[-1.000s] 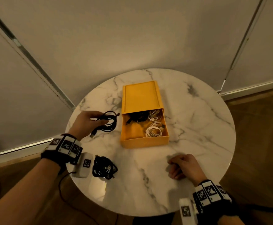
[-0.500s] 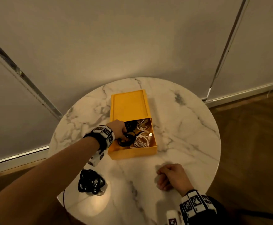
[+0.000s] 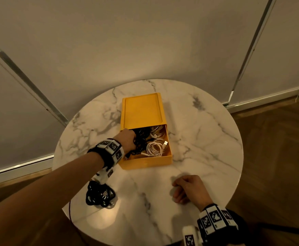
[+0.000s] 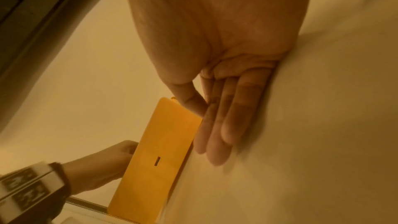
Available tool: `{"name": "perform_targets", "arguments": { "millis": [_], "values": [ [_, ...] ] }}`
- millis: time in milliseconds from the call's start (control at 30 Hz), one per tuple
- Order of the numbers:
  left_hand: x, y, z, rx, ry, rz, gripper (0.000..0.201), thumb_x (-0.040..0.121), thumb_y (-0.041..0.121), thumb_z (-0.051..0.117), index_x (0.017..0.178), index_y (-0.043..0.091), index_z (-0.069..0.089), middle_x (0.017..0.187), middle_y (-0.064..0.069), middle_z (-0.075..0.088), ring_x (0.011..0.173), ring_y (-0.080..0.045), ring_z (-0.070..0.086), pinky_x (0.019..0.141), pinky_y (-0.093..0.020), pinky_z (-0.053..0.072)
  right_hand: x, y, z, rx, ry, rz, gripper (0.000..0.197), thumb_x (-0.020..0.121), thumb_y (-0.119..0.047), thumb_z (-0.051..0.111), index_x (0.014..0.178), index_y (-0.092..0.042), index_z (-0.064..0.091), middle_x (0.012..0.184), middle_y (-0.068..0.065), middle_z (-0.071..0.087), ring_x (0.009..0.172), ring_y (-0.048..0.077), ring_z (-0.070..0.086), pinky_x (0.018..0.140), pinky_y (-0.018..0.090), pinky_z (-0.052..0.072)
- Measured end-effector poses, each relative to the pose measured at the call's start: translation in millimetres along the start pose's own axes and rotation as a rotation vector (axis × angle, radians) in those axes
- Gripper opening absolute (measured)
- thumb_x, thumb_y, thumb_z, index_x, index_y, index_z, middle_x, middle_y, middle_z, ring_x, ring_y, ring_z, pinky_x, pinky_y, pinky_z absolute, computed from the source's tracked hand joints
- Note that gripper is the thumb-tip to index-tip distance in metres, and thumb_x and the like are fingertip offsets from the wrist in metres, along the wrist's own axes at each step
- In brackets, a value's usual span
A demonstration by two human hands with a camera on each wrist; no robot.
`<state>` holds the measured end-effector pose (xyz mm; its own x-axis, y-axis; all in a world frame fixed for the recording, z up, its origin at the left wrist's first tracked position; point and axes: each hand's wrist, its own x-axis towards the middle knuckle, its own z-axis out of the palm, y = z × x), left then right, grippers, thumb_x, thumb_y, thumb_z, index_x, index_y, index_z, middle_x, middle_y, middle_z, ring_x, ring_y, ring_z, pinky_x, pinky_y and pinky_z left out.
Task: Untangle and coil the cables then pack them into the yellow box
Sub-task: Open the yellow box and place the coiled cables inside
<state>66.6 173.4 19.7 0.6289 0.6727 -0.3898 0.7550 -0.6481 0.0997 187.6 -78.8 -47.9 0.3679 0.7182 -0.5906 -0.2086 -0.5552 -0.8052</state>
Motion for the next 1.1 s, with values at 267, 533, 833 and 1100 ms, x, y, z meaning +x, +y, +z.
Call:
{"name": "perform_targets", "arguments": {
  "millis": [267,533,833,1100],
  "values": [
    [-40,-20,4,-0.045,0.281,0.18,0.012,0.09,0.023,0.063,0.099,0.016,0.061,0.088,0.001,0.061,0.077,-0.016,0.055,0.068,-0.029,0.045,3,1,1,-0.044,-0.011,-0.01,0.022,0.095,-0.009,0.048,0.087,0.005,0.065,0.062,0.021,0.068,0.05,0.029,0.064,0.042,0.024,0.044],
    [9,17,13,-0.216,0.212,0.141,0.013,0.088,0.018,0.068,0.089,0.008,0.061,0.084,-0.006,0.061,0.078,-0.022,0.057,0.066,-0.028,0.042,-1,0,1,-0.017,-0.001,-0.01,0.023,0.096,-0.008,0.049,0.088,0.006,0.065,0.058,0.019,0.067,0.048,0.028,0.063,0.042,0.025,0.044],
    [20,19,20,0.015,0.26,0.059,0.012,0.089,0.023,0.061,0.089,0.011,0.057,0.094,-0.009,0.059,0.088,-0.029,0.06,0.068,-0.037,0.048,-1,2,1,-0.013,0.008,-0.009,0.022,0.095,-0.007,0.048,0.085,0.003,0.065,0.058,0.019,0.067,0.046,0.027,0.062,0.042,0.024,0.044],
    [-5,1,13,-0.117,0.331,0.019,0.016,0.09,0.034,0.06,0.101,0.022,0.063,0.107,0.002,0.062,0.098,-0.02,0.058,0.076,-0.034,0.049,-1,2,1,-0.033,0.009,-0.033,0.022,0.094,-0.004,0.048,0.084,0.004,0.066,0.06,0.021,0.068,0.046,0.027,0.062,0.043,0.025,0.044]
  ]
}}
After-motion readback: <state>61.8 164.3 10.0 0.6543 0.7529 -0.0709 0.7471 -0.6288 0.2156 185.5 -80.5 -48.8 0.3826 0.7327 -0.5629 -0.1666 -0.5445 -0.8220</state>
